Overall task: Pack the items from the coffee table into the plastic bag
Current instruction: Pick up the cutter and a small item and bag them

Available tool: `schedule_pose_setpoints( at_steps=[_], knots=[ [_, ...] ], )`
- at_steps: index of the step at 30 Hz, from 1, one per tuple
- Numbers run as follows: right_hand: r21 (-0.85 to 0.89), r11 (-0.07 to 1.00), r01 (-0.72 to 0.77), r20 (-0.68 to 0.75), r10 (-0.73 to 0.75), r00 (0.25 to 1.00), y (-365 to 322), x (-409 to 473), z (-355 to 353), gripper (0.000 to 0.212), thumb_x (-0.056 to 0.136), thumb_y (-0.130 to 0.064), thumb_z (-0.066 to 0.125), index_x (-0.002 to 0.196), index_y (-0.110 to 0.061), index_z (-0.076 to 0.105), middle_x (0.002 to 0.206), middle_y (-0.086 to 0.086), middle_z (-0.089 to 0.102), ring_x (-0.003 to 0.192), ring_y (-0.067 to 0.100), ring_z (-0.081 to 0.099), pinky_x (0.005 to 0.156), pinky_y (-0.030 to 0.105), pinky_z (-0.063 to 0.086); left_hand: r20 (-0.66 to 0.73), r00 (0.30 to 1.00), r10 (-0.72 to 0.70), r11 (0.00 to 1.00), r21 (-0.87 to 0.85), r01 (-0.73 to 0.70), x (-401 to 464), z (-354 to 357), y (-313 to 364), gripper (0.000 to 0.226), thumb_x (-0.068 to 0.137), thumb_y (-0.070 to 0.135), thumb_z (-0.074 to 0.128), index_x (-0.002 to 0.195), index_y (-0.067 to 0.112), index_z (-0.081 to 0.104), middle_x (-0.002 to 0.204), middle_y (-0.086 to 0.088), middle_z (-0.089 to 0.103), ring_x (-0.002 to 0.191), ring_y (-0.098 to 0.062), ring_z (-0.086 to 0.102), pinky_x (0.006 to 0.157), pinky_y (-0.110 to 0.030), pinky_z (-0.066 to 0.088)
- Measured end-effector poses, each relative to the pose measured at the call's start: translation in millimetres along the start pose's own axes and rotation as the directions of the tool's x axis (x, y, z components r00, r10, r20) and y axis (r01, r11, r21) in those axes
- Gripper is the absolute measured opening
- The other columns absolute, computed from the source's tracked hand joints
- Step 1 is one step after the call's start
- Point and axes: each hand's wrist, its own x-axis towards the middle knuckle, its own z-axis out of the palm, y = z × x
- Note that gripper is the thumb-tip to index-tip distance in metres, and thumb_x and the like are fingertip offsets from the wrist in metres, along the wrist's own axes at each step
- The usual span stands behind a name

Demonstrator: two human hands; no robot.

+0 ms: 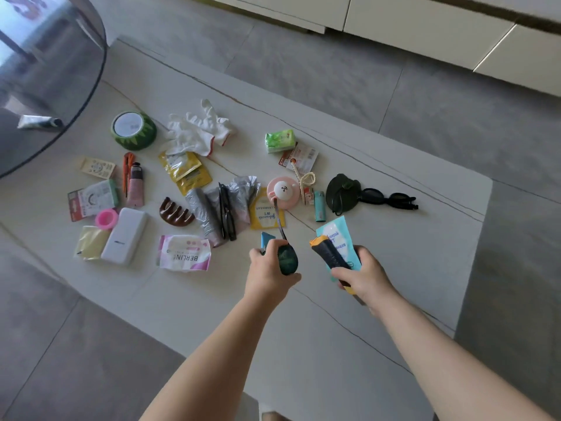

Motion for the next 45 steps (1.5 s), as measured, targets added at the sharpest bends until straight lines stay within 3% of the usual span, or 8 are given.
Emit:
schedule_pose_setpoints(
  at_steps=[5,15,18,21,26,31,41,45],
  knots=[
    [-0.023,0.999,0.044,0.121,-0.041,0.992,-34,-56,13,0.026,0.079,-0.005,0.066,0.102,-0.013,0.057,0.098,0.010,0.066,0.077,0.022,0.063,0.074,0.037,0.060,-0.074,0.996,-0.051,0.993,-0.109,0.043,-61,-47,8,0.064,0.069,0.030,0.080,0.123,0.034,0.046,0.106,-0.003,0.038,0.076,-0.015,0.045,0.078,-0.032,0.055],
    [-0.050,0.995,0.089,0.483,-0.054,0.874,-105,-214,65,0.029,0.085,-0.001,0.062,0.110,-0.011,0.051,0.099,0.011,0.060,0.072,0.020,0.059,0.036,0.013,0.042,-0.243,0.927,-0.284,0.875,-0.460,0.148,-236,-143,-31,0.063,0.066,0.019,0.080,0.120,0.029,0.049,0.115,-0.009,0.044,0.091,-0.018,0.053,0.061,-0.016,0.046],
    [-0.112,0.981,0.160,0.583,-0.065,0.810,-123,-259,99,0.033,0.084,0.002,0.063,0.109,-0.010,0.046,0.102,0.015,0.058,0.073,0.019,0.057,0.047,0.018,0.050,-0.283,0.875,-0.392,0.818,-0.543,0.191,-285,-174,-58,0.063,0.066,0.020,0.080,0.119,0.029,0.048,0.117,-0.009,0.042,0.093,-0.021,0.053,0.058,-0.021,0.048],
    [-0.189,0.947,0.261,0.679,-0.067,0.731,-139,-304,135,0.035,0.083,0.003,0.064,0.111,-0.008,0.046,0.097,0.017,0.057,0.066,0.019,0.055,0.047,0.020,0.046,-0.331,0.795,-0.508,0.731,-0.654,0.195,-331,-202,-91,0.062,0.062,0.024,0.082,0.114,0.032,0.050,0.118,-0.012,0.048,0.090,-0.026,0.059,0.064,-0.030,0.054],
    [-0.236,0.904,0.355,0.799,-0.027,0.600,-149,-370,200,0.040,0.079,-0.002,0.070,0.115,-0.004,0.052,0.099,0.018,0.063,0.081,0.032,0.060,0.068,0.040,0.046,-0.312,0.693,-0.650,0.488,-0.871,0.065,-402,-240,-141,0.057,0.065,0.024,0.083,0.109,0.033,0.049,0.107,-0.010,0.059,0.053,-0.019,0.053,0.041,-0.020,0.038],
    [-0.283,0.876,0.392,0.859,0.050,0.509,-142,-432,260,0.028,0.084,0.000,0.065,0.104,-0.015,0.052,0.089,0.013,0.066,0.063,0.026,0.061,0.034,0.018,0.038,-0.303,0.619,-0.724,0.329,-0.941,-0.076,-467,-262,-197,0.052,0.074,0.013,0.076,0.113,0.028,0.045,0.086,-0.004,0.058,0.048,-0.015,0.045,0.043,-0.019,0.031],
    [-0.412,0.695,0.590,0.866,0.098,0.490,-118,-506,378,0.029,0.081,-0.007,0.069,0.107,-0.009,0.056,0.083,0.015,0.066,0.060,0.022,0.062,0.036,0.020,0.035,-0.214,0.497,-0.841,0.130,-0.972,-0.198,-560,-271,-329,0.060,0.070,0.009,0.079,0.116,0.022,0.044,0.108,-0.014,0.059,0.054,-0.015,0.048,0.048,-0.021,0.040],
    [-0.475,0.634,0.610,0.845,0.134,0.518,-101,-517,425,0.028,0.082,-0.013,0.070,0.107,-0.008,0.058,0.078,0.011,0.064,0.057,0.019,0.055,0.041,0.020,0.038,-0.144,0.483,-0.863,0.033,-0.972,-0.232,-572,-271,-368,0.061,0.066,0.007,0.080,0.115,0.019,0.044,0.098,-0.013,0.058,0.049,-0.016,0.046,0.045,-0.022,0.038]
  ],
)
